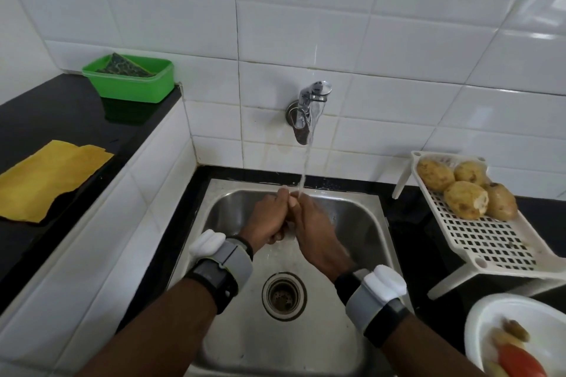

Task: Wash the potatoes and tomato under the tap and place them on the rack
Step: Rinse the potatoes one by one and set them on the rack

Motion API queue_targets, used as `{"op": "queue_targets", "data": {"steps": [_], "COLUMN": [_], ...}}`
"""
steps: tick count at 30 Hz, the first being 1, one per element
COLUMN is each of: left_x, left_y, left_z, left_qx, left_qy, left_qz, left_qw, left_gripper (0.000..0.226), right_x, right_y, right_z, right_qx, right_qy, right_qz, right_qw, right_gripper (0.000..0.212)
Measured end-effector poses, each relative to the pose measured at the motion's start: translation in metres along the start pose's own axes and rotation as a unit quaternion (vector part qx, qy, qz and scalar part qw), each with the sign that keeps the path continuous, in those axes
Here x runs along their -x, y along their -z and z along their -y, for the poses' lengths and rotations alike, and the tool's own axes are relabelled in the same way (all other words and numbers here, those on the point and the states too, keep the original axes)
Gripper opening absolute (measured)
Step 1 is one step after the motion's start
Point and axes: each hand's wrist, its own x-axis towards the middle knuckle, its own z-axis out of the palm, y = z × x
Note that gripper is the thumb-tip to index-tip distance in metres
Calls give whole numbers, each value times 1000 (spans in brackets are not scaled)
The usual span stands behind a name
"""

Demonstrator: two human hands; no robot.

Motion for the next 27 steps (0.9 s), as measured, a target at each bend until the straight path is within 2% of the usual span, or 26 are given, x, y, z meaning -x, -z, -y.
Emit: {"op": "queue_targets", "data": {"steps": [3,6,10,13,14,16,20,23,25,27], "left_x": [-1,2,8,10,10,7,12,8,2,-2], "left_y": [-1,-3,-4,-3,-3,-3,-8,-10,-9,-11], "left_z": [2,2,4,4,5,8,2,3,7,10], "left_qx": [10,-22,-78,-82,-85,-57,27,26,49,38], "left_qy": [-7,-54,-167,-208,-209,-205,-166,-119,-70,-57], "left_qz": [26,28,35,10,-4,-19,-13,-59,-86,-114], "left_qw": [1000,998,982,975,974,977,986,991,993,991], "left_gripper": [47,36,33,30,29,28,28,33,36,36], "right_x": [4,4,-2,-7,-8,-6,0,5,7,10], "right_y": [1,4,15,23,24,23,10,13,17,18], "right_z": [-1,2,1,7,9,13,17,19,15,13], "right_qx": [16,-34,-97,-216,-248,-260,-164,-120,-81,-44], "right_qy": [34,17,-100,-195,-208,-197,-131,-89,-72,-68], "right_qz": [9,-5,3,71,82,77,0,-26,-12,11], "right_qw": [999,999,990,954,942,942,978,988,994,997], "right_gripper": [32,39,43,47,48,45,36,29,37,48]}}
